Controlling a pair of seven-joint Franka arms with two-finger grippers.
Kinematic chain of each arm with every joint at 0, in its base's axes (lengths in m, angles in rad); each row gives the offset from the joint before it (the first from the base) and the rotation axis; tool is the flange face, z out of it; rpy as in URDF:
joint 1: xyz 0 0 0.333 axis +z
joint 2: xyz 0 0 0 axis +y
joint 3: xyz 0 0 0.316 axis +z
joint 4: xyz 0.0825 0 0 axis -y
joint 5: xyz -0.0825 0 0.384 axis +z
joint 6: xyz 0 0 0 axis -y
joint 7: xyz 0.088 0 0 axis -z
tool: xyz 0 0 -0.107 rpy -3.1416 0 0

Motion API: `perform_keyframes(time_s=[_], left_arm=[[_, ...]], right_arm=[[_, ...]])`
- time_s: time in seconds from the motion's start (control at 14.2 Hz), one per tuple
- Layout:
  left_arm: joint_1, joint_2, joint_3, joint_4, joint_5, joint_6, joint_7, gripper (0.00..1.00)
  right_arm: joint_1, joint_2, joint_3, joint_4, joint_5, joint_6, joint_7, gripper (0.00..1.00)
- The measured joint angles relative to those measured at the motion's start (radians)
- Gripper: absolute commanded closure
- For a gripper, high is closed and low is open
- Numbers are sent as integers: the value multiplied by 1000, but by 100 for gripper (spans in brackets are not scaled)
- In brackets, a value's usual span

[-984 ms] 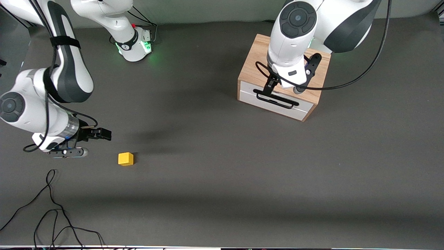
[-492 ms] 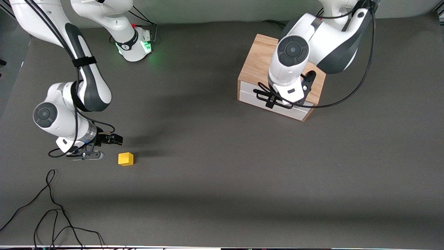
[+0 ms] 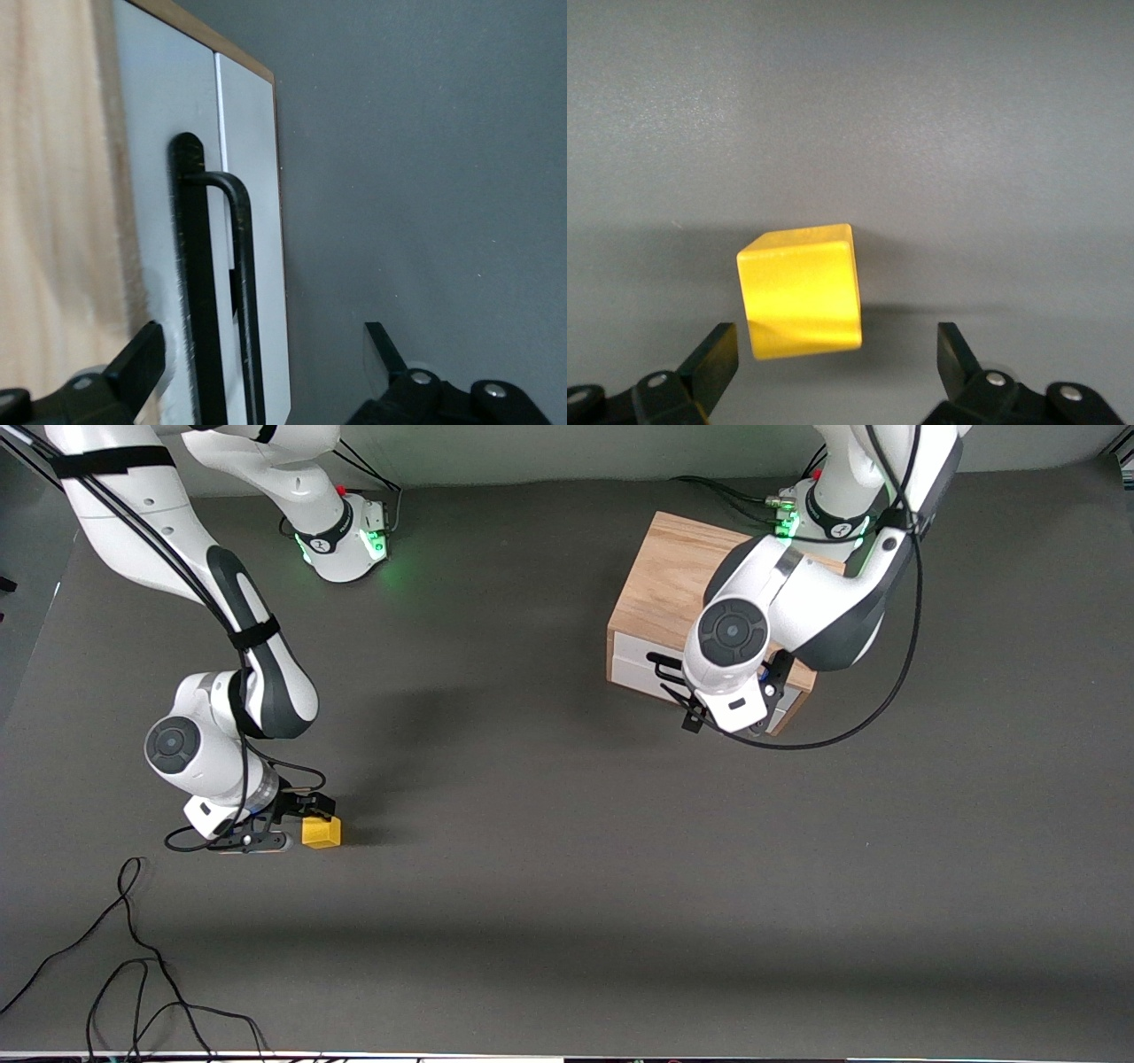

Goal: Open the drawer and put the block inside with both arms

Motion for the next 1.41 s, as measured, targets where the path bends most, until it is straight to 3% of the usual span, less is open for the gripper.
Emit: perform_keyframes(time_s=[0.63,1.05,1.41], left_arm=[[-2,68,-5,-2,15,49,-32,0],[-4,111,-6,4,40,75,-33,0],[-4,118,-7,15,89,129,-35,0]], right_arm=[[0,43,1,35,0,17,0,0],[0,47,1,36,0,34,0,16],[0,48,1,36,0,37,0,14]])
